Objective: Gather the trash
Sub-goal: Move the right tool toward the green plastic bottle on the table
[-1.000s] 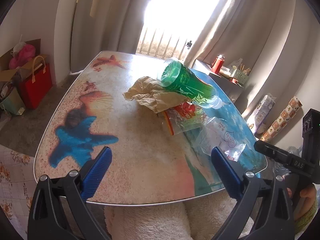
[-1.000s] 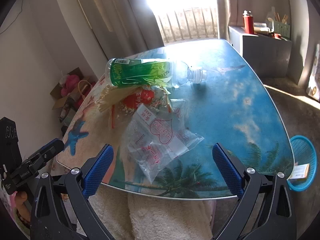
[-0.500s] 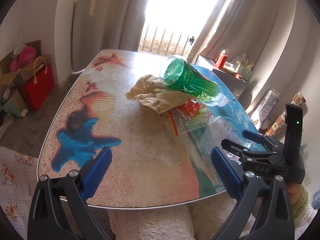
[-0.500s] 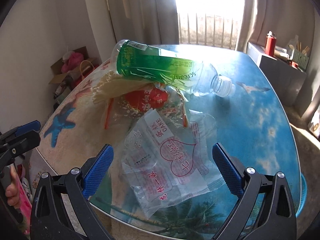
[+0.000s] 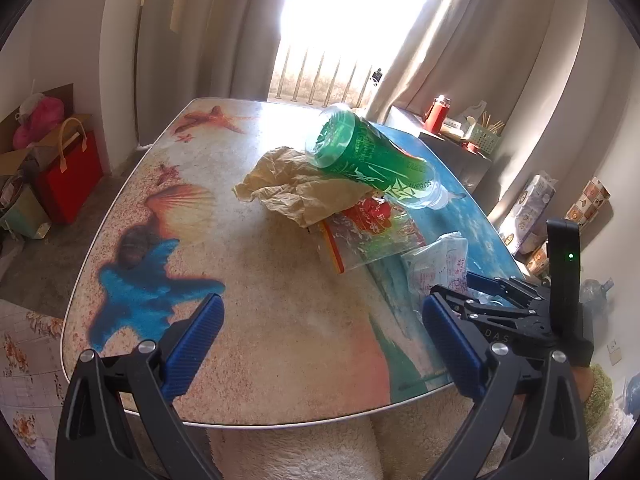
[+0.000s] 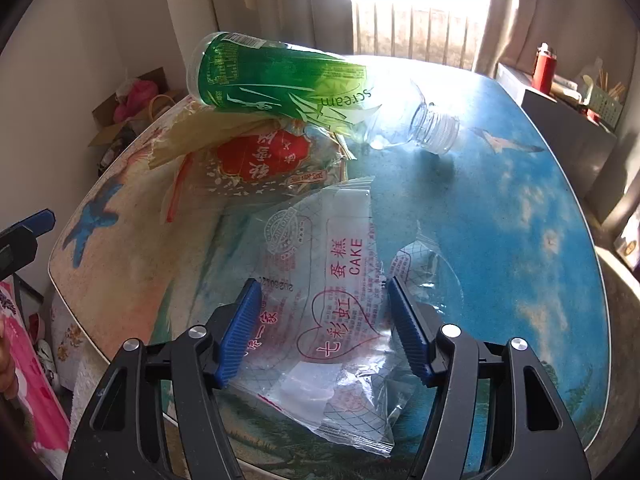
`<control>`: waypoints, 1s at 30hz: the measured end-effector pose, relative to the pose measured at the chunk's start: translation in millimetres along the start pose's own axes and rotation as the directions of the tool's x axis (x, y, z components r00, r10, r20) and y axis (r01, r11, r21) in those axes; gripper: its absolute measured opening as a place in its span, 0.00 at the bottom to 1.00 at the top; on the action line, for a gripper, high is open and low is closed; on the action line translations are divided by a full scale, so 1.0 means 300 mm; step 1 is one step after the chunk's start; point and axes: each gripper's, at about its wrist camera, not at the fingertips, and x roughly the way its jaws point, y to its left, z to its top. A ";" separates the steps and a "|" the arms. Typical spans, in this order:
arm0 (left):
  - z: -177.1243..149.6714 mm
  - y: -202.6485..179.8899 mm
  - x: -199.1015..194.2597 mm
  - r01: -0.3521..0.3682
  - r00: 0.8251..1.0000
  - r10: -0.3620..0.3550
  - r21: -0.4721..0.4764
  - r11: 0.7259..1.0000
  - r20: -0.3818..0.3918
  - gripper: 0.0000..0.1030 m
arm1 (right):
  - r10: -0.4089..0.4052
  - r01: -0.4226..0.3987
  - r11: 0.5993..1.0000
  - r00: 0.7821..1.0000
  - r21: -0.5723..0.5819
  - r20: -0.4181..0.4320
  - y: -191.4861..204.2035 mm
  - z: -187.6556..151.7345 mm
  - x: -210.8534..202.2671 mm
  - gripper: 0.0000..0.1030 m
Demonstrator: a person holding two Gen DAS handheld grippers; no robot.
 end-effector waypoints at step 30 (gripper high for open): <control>0.104 -0.018 0.343 0.046 0.975 -0.080 -0.167 0.985 -0.207 0.36 | 0.031 -0.037 0.975 0.999 0.218 0.027 -0.292 -0.036 -0.046 0.00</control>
